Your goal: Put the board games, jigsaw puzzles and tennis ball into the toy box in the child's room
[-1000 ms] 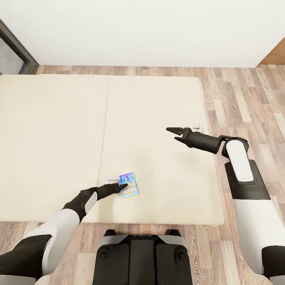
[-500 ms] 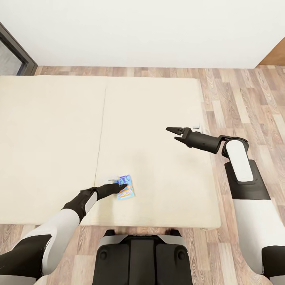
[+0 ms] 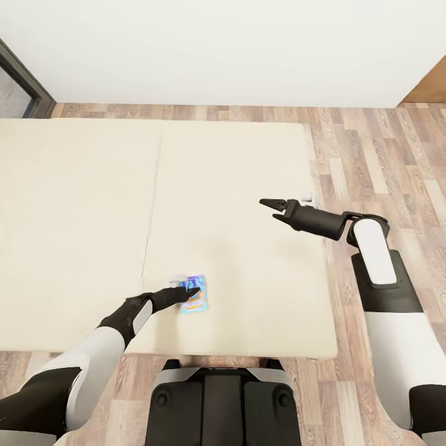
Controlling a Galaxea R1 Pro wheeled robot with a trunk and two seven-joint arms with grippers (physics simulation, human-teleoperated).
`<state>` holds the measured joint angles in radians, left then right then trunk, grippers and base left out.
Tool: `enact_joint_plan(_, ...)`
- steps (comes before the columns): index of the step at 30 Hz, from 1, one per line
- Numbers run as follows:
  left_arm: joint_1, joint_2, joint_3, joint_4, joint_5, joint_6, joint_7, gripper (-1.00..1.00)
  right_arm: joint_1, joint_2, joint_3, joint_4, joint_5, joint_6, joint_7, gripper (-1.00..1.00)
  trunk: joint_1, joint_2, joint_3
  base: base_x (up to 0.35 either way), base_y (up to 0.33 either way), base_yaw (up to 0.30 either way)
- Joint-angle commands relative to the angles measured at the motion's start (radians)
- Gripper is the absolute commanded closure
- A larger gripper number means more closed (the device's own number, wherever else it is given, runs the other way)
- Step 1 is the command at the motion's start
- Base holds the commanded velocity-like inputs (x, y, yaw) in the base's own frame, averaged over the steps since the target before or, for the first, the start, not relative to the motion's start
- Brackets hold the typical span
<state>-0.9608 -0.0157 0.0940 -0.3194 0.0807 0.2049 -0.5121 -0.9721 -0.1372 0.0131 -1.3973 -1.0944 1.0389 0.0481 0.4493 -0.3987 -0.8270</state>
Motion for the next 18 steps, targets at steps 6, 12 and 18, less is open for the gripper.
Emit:
enact_joint_plan(6,-0.001,-0.001,0.006,0.0,0.005,0.013,-0.004,-1.0,0.0,-0.002,0.001,-0.015,0.005,0.003,0.004,-1.0,0.001,-0.001,0.0,0.0,-0.077,0.0)
enact_joint_plan(12,0.0,-0.005,0.006,0.0,0.005,0.013,-0.003,-1.0,0.0,-0.002,0.002,-0.021,0.005,0.005,0.005,-1.0,0.001,-0.001,0.0,0.0,-0.008,0.0)
enact_joint_plan(18,0.001,-0.015,0.006,0.0,0.005,0.013,-0.003,-1.0,0.006,-0.006,0.001,-0.023,0.005,0.008,0.005,-1.0,0.001,-0.001,0.0,0.0,0.0,0.0)
